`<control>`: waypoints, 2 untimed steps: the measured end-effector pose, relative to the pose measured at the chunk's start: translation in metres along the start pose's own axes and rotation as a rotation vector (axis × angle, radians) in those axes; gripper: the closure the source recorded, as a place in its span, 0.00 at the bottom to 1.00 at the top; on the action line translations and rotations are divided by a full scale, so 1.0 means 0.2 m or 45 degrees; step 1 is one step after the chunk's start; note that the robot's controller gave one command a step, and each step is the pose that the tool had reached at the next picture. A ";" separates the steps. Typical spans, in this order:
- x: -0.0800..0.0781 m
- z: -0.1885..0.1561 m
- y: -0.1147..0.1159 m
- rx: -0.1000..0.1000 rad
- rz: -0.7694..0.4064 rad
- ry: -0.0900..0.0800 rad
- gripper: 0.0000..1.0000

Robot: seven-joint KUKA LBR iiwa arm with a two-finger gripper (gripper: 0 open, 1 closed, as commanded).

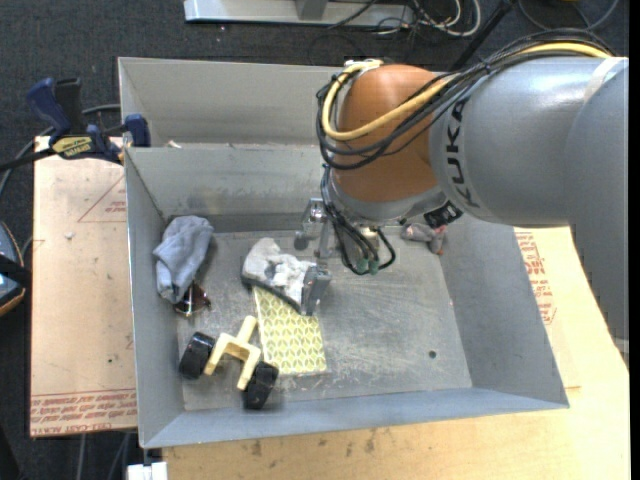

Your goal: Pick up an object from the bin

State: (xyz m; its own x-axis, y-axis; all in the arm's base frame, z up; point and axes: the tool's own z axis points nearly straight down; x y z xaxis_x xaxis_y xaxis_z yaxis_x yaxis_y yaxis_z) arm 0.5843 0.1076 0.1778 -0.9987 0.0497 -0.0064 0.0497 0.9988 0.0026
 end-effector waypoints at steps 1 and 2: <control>-0.02 0.21 0.01 0.003 0.153 0.012 0.00; -0.07 0.20 0.06 0.002 0.382 0.004 0.00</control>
Offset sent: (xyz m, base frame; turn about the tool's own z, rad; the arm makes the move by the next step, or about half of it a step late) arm 0.0160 0.0119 -0.0405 0.3046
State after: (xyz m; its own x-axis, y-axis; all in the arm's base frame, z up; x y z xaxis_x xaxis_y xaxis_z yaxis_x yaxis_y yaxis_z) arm 0.5994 0.1184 0.1386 -0.9395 0.3426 -0.0024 0.3426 0.9395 0.0022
